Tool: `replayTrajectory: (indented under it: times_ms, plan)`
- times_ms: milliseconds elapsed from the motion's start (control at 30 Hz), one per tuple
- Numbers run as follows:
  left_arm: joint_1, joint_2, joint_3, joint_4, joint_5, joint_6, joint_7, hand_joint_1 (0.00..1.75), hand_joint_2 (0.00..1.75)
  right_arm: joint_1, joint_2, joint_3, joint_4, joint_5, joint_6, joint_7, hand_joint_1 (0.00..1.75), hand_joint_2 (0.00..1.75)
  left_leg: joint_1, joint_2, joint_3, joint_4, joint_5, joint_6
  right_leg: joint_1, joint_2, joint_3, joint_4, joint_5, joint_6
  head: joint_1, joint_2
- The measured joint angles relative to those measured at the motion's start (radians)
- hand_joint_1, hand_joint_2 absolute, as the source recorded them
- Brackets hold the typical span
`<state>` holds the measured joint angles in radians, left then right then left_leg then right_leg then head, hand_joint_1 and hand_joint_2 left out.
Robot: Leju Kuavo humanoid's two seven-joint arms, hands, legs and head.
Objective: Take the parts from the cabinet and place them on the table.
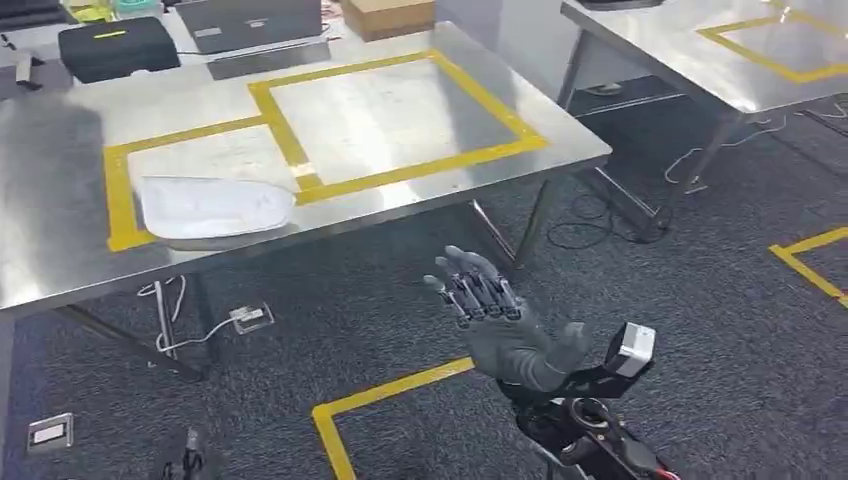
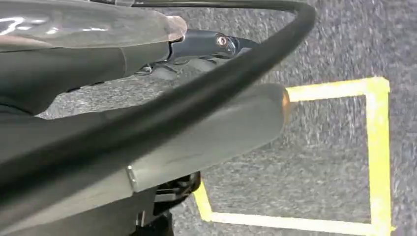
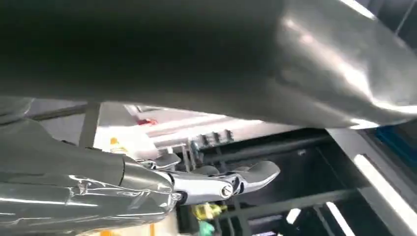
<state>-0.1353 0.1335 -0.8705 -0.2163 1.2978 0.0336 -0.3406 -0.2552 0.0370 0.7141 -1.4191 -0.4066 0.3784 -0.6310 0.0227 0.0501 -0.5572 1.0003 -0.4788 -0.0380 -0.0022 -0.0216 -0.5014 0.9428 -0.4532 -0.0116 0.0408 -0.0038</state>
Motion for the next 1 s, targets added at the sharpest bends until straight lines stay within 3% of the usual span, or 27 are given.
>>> replayTrajectory:
  times_ms: [33,100,133,167,200,233,267,300,333,433,467,500,533,567,600,633,667,700,733,767,800,833,900,967,1000]
  plan:
    - [0.002,0.000,0.000,0.000,0.002,0.000,-0.002,0.00,0.00,-0.002,0.000,0.000,0.000,-0.002,0.000,0.000,0.00,0.00,0.000,-0.027,-0.033,0.072,-0.044,0.000,0.000,0.006,-0.006,0.000,0.005,-0.008,-0.007,0.000]
    - [0.010,0.000,0.000,0.000,0.006,0.000,-0.005,0.00,0.00,-0.001,0.000,0.000,0.000,-0.002,0.000,-0.003,0.00,0.00,-0.001,-0.041,-0.109,0.232,-0.111,0.000,0.003,0.029,-0.014,0.000,0.009,-0.014,-0.022,0.000]
    - [0.015,0.000,0.000,0.000,0.008,0.000,-0.007,0.00,0.00,0.000,0.000,0.000,0.000,-0.003,0.000,-0.003,0.00,0.00,-0.001,-0.042,-0.131,0.275,-0.118,0.000,0.004,0.042,-0.017,0.001,0.012,-0.015,-0.026,0.000]
    - [0.019,0.000,0.000,0.000,0.010,0.000,-0.008,0.00,0.00,0.000,0.000,0.000,0.001,-0.004,-0.002,-0.004,0.00,0.00,-0.001,-0.042,-0.128,0.268,-0.098,0.002,0.004,0.059,-0.018,0.002,0.014,-0.014,-0.031,0.000]
    - [0.021,0.000,0.001,0.000,0.011,0.000,-0.011,0.00,0.00,0.000,0.000,-0.001,0.001,-0.004,-0.003,-0.004,0.00,0.00,-0.001,-0.044,-0.103,0.215,-0.059,0.004,0.004,0.074,-0.019,0.003,0.015,-0.012,-0.035,0.000]
    - [0.021,0.001,0.002,0.000,0.012,-0.001,-0.013,0.00,0.00,0.000,0.000,-0.002,0.000,-0.004,-0.005,-0.004,0.00,0.00,-0.001,-0.049,-0.063,0.133,-0.013,0.007,0.004,0.087,-0.018,0.005,0.016,-0.011,-0.040,0.000]
    - [0.022,0.004,0.002,0.000,0.012,-0.001,-0.015,0.00,0.00,0.000,0.000,-0.004,0.000,-0.004,-0.008,-0.004,0.00,0.00,0.000,-0.068,-0.019,0.043,0.029,0.011,0.004,0.098,-0.019,0.009,0.015,-0.009,-0.046,0.000]
    - [0.022,0.007,0.003,0.000,0.013,-0.002,-0.016,0.00,0.00,-0.001,0.000,-0.006,0.000,-0.004,-0.011,-0.004,0.00,0.00,0.003,-0.114,0.005,-0.019,0.035,0.016,0.003,0.106,-0.025,0.013,0.014,-0.007,-0.052,0.000]
    - [0.023,0.007,0.003,0.000,0.013,-0.003,-0.017,0.00,0.00,-0.002,0.000,-0.009,0.000,-0.005,-0.014,-0.004,0.00,0.00,0.006,-0.120,0.011,-0.038,0.030,0.015,0.010,0.117,-0.035,0.025,0.011,-0.001,-0.052,0.000]
    - [0.024,0.005,0.006,0.000,0.014,-0.007,-0.018,0.00,0.00,-0.001,-0.001,-0.018,-0.001,-0.005,-0.014,-0.007,0.00,0.00,-0.002,-0.092,0.011,-0.034,0.033,0.025,0.002,0.148,-0.044,0.019,0.020,0.018,-0.047,0.000]
    - [0.023,0.003,0.008,0.000,0.014,-0.008,-0.019,0.00,0.00,-0.001,-0.005,-0.021,-0.002,-0.005,-0.016,-0.007,0.00,0.00,0.009,-0.074,0.012,-0.043,0.037,0.032,0.002,0.147,-0.056,0.024,0.014,0.022,-0.046,0.000]
    - [0.023,0.004,0.010,0.000,0.014,-0.008,-0.019,0.00,0.00,-0.001,-0.006,-0.024,-0.005,-0.006,-0.020,-0.008,0.00,0.00,0.008,-0.066,0.014,-0.044,0.038,0.034,0.006,0.101,-0.065,0.052,-0.007,0.028,-0.041,0.000]
    - [0.025,0.005,0.012,0.000,0.015,-0.008,-0.021,0.00,0.00,-0.003,-0.008,-0.029,-0.007,-0.006,-0.023,-0.008,0.00,0.00,0.007,-0.056,0.014,-0.044,0.037,0.042,0.004,0.065,-0.093,0.118,-0.045,0.034,-0.024,0.000]
    - [0.027,0.005,0.013,0.000,0.015,-0.008,-0.022,0.00,0.00,-0.002,-0.009,-0.033,-0.008,-0.008,-0.024,-0.008,0.00,0.00,0.005,-0.043,0.014,-0.044,0.036,0.042,0.000,0.046,-0.131,0.201,-0.086,0.039,-0.019,0.000]
    - [0.030,0.006,0.015,0.000,0.018,-0.008,-0.023,0.00,0.00,-0.001,-0.010,-0.037,-0.008,-0.008,-0.026,-0.008,0.00,0.00,0.003,-0.029,0.014,-0.044,0.036,0.043,-0.003,0.036,-0.174,0.293,-0.122,0.044,-0.017,0.000]
    - [0.032,0.007,0.016,0.000,0.019,-0.008,-0.023,0.00,0.00,0.001,-0.013,-0.040,-0.008,-0.008,-0.027,-0.008,0.00,0.00,0.003,-0.016,0.014,-0.044,0.035,0.043,-0.006,0.032,-0.199,0.347,-0.136,0.048,-0.014,0.000]
    - [0.033,0.007,0.016,0.000,0.021,-0.008,-0.024,0.00,0.00,0.003,-0.016,-0.043,-0.008,-0.008,-0.027,-0.008,0.00,0.00,0.003,-0.005,0.014,-0.044,0.035,0.042,-0.009,0.029,-0.200,0.352,-0.125,0.051,-0.011,0.000]
    - [0.032,0.007,0.016,0.000,0.022,-0.009,-0.024,0.00,0.00,0.004,-0.018,-0.044,-0.009,-0.008,-0.027,-0.008,0.00,0.00,0.004,0.005,0.015,-0.043,0.034,0.041,-0.011,0.026,-0.179,0.309,-0.094,0.051,-0.006,0.000]
    - [0.032,0.006,0.016,0.000,0.022,-0.009,-0.024,0.00,0.00,0.004,-0.019,-0.047,-0.009,-0.008,-0.027,-0.008,0.00,0.00,0.005,0.016,0.018,-0.043,0.032,0.038,-0.012,0.019,-0.134,0.224,-0.050,0.051,0.001,0.000]
    - [0.031,0.006,0.016,0.000,0.022,-0.009,-0.025,0.00,0.00,0.004,-0.019,-0.050,-0.012,-0.008,-0.027,-0.008,0.00,0.00,0.006,0.026,0.022,-0.043,0.030,0.035,-0.011,-0.003,-0.079,0.119,-0.004,0.049,0.005,0.000]
    - [0.032,0.006,0.017,0.000,0.023,-0.009,-0.025,0.00,0.00,0.003,-0.019,-0.052,-0.016,-0.008,-0.027,-0.008,0.00,0.00,0.003,0.035,0.026,-0.044,0.028,0.030,-0.008,-0.054,-0.042,0.038,0.007,0.046,0.013,0.000]
    - [0.032,0.006,0.017,0.000,0.023,-0.009,-0.025,0.00,0.00,-0.001,-0.019,-0.051,-0.017,-0.008,-0.027,-0.008,0.00,0.00,-0.005,0.043,0.026,-0.040,0.025,0.024,0.005,-0.055,-0.037,0.026,0.001,0.036,0.018,0.000]
    - [0.031,0.006,0.017,0.000,0.024,-0.009,-0.026,0.00,0.00,0.003,-0.020,-0.054,-0.020,-0.009,-0.027,-0.009,0.00,0.00,-0.006,0.061,0.030,-0.045,0.027,0.014,0.005,-0.032,-0.043,0.028,0.004,0.021,0.003,0.000]
    - [0.029,0.006,0.017,0.000,0.025,-0.009,-0.026,0.00,0.00,0.004,-0.022,-0.058,-0.024,-0.004,-0.036,-0.005,0.00,0.00,-0.003,0.082,0.038,-0.051,0.027,-0.001,0.006,-0.007,-0.034,0.018,0.013,0.002,0.007,0.000]
    - [0.029,0.006,0.018,0.000,0.029,-0.010,-0.028,0.00,0.00,0.004,-0.022,-0.060,-0.027,0.005,-0.050,0.001,0.00,0.00,0.003,0.038,0.035,-0.031,0.008,-0.007,0.000,0.004,-0.029,0.010,0.020,-0.005,0.001,0.000]
